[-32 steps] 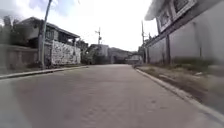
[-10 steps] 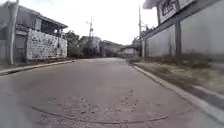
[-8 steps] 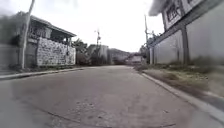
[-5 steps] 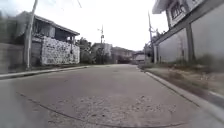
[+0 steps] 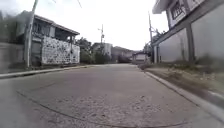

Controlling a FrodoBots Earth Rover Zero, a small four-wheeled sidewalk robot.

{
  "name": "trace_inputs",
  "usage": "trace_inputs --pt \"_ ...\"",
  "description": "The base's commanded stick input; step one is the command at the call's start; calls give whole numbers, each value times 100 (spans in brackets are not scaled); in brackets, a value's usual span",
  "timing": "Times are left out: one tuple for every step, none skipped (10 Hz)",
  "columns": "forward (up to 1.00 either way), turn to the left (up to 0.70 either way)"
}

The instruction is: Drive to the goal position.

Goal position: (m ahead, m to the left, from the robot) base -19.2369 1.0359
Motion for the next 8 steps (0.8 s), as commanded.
trace_inputs --pt "0 99" --pt "0 99" --pt "0 99" --pt "0 98" --pt "0 98" --pt "0 98" --pt "0 98" --pt "0 98"
